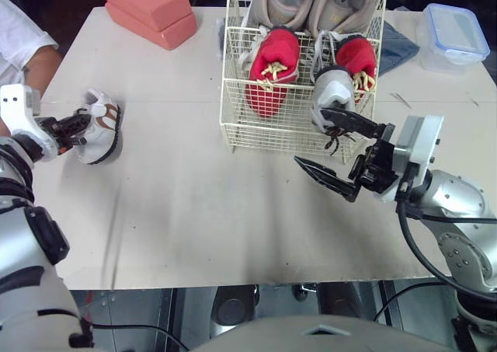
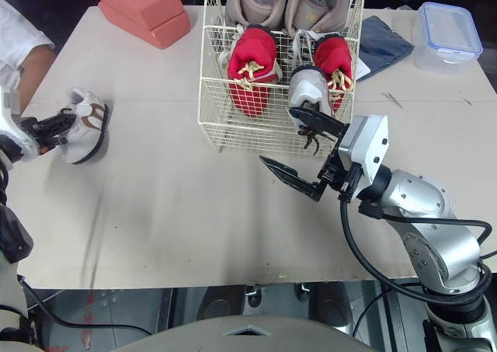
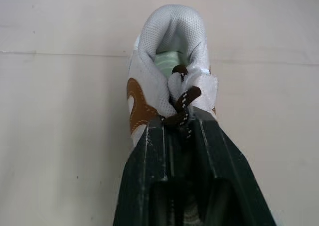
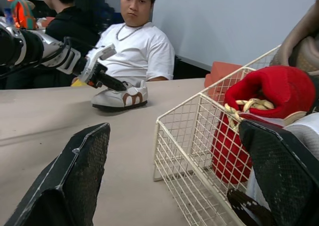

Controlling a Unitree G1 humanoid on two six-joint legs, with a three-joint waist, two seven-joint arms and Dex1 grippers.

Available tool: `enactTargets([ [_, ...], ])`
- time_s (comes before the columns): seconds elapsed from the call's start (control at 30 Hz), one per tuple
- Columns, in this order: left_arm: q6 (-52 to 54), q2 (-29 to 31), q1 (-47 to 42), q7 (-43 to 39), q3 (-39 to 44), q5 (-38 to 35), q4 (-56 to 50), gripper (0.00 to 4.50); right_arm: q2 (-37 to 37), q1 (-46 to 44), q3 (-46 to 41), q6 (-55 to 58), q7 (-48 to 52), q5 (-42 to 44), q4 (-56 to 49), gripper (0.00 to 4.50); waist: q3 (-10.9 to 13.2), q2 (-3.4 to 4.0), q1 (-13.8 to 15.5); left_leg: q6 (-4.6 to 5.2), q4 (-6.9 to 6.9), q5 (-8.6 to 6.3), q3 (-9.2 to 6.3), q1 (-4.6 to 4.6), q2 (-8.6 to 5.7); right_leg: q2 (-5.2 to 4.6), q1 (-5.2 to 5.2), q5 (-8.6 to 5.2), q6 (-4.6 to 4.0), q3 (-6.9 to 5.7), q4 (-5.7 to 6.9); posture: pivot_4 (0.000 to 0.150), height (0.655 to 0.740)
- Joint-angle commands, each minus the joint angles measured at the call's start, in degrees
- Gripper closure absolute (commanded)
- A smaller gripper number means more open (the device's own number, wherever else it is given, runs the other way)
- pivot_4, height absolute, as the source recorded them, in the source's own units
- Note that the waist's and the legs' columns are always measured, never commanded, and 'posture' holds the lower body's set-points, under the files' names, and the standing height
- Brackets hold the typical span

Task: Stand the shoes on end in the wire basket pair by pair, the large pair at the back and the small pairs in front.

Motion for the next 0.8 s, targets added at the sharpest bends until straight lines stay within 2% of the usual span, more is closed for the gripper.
enactTargets([
  [0.03, 2.52, 2.45, -1.70, -1.95, -1.84, 2.12, 0.07, 4.49, 0.26, -0.71, -0.16, -1.70, 0.63, -0.12, -0.67, 0.41, 0.00, 0.00, 0.00, 0.00, 0.00, 0.00, 0.01, 0.00, 0.00, 0.00, 0.00, -0.01, 0.01, 0.01, 0.00, 0.150, 0.6860],
  [0.17, 1.99, 2.58, -2.04, -1.72, -3.64, 4.08, -0.02, 4.49, 0.73, -0.70, 0.25, -1.82, 0.45, -0.58, -0.75, 0.41, -0.01, -0.01, -0.03, 0.00, 0.00, 0.00, 0.03, 0.03, 0.00, 0.00, -0.01, -0.03, 0.04, 0.04, 0.02, 0.150, 0.6860],
  [0.5, 5.91, 3.68, -1.88, -11.33, -5.95, 4.89, -0.72, 4.49, 1.36, -1.36, 0.74, -2.28, 0.77, -1.51, -0.02, 0.41, -0.01, -0.01, -0.04, 0.00, 0.01, 0.00, 0.07, 0.04, 0.00, -0.01, -0.03, -0.03, 0.05, 0.09, 0.04, 0.150, 0.6860],
  [0.57, 6.05, 3.87, -1.62, -12.35, -6.67, 5.46, -0.95, 3.45, 1.52, -1.50, 0.74, -2.34, 0.98, -1.67, 0.20, 0.41, -0.01, -0.01, -0.05, 0.00, 0.01, 0.00, 0.08, 0.03, 0.00, -0.01, -0.04, -0.03, 0.04, 0.10, 0.05, 0.150, 0.6860],
  [0.6, 5.85, 3.89, -1.55, -11.53, -6.60, 5.45, -0.95, 3.23, 1.56, -1.55, 0.74, -2.37, 1.05, -1.70, 0.28, 0.41, -0.01, -0.01, -0.04, 0.00, 0.01, 0.00, 0.09, 0.03, 0.00, -0.01, -0.04, -0.03, 0.04, 0.10, 0.05, 0.150, 0.6860],
  [0.73, 4.89, 4.31, -1.44, -10.76, -8.69, 7.73, -0.93, 1.29, 1.88, -1.82, 0.94, -2.46, 1.31, -1.90, 0.66, 0.41, -0.01, -0.01, -0.02, 0.00, 0.02, 0.00, 0.09, 0.06, 0.01, -0.01, -0.04, -0.02, 0.04, 0.12, 0.09, 0.150, 0.6860],
  [0.8, 5.77, 4.48, -2.78, -10.18, -9.01, 8.14, -0.81, 1.29, 2.07, -1.99, 1.11, -2.51, 1.43, -1.99, 0.81, 0.41, -0.01, -0.02, -0.03, 0.00, 0.03, 0.00, 0.08, 0.05, 0.01, 0.00, -0.05, -0.02, 0.04, 0.12, 0.10, 0.150, 0.6860],
])
